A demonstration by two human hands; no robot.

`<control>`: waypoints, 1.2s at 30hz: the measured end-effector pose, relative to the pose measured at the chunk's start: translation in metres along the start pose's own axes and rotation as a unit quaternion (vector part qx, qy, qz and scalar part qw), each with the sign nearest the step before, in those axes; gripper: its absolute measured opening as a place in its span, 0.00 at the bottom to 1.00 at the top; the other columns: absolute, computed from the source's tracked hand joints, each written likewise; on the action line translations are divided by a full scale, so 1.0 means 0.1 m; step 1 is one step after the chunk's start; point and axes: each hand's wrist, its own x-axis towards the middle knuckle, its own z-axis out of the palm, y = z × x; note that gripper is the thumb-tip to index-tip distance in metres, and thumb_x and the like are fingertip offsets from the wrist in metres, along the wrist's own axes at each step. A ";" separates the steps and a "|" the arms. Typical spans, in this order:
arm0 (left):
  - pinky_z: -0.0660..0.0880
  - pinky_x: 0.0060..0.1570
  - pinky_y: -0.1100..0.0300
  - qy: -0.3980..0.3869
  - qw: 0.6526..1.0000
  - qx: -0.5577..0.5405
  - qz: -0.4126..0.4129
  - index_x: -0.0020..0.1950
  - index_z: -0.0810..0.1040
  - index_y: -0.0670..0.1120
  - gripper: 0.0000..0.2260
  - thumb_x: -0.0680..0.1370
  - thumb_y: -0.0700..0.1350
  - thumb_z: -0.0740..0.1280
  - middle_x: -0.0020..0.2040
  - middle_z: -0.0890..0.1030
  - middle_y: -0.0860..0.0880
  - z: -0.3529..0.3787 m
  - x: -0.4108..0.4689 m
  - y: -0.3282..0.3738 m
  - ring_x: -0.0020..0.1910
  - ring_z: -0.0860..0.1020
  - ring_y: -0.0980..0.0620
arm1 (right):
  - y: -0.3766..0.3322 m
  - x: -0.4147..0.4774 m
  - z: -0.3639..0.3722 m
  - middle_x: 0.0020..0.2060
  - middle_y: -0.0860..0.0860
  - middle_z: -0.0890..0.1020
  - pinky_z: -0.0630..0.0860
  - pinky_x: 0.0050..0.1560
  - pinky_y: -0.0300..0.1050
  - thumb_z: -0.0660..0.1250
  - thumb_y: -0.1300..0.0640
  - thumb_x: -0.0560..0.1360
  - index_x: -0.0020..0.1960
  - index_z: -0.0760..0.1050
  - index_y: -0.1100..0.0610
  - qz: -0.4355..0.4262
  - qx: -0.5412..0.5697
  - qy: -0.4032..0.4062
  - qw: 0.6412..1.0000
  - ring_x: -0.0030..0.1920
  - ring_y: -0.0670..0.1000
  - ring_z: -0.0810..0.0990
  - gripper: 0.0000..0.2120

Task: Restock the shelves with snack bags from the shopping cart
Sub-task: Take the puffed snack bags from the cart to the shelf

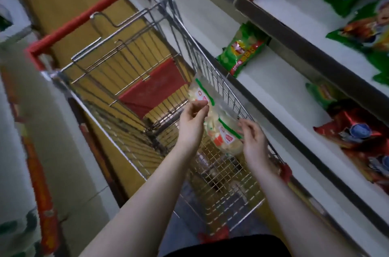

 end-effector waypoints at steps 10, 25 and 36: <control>0.72 0.56 0.60 -0.142 0.943 0.281 0.109 0.64 0.74 0.48 0.16 0.77 0.41 0.67 0.61 0.77 0.50 -0.19 1.44 -0.44 0.57 0.76 0.53 | 0.50 0.39 0.59 0.60 0.53 0.77 0.81 0.36 0.41 0.56 0.49 0.79 0.67 0.69 0.52 0.016 -0.121 0.188 0.975 0.48 0.50 0.82 0.18; 0.53 0.75 0.48 -0.268 0.666 0.612 0.333 0.75 0.59 0.48 0.33 0.74 0.51 0.70 0.74 0.63 0.47 -0.14 2.52 -1.02 0.75 0.59 0.48 | 0.88 0.93 0.93 0.60 0.59 0.76 0.67 0.62 0.56 0.71 0.49 0.68 0.68 0.69 0.60 0.011 -0.552 0.215 0.806 0.59 0.60 0.76 0.32; 0.52 0.73 0.44 -0.235 0.567 0.643 0.458 0.71 0.69 0.47 0.25 0.75 0.51 0.69 0.67 0.72 0.44 -0.18 2.79 -0.99 0.71 0.64 0.40 | 0.90 1.14 1.00 0.67 0.58 0.69 0.57 0.67 0.52 0.59 0.50 0.78 0.74 0.56 0.60 0.055 -0.558 0.176 0.809 0.67 0.57 0.66 0.29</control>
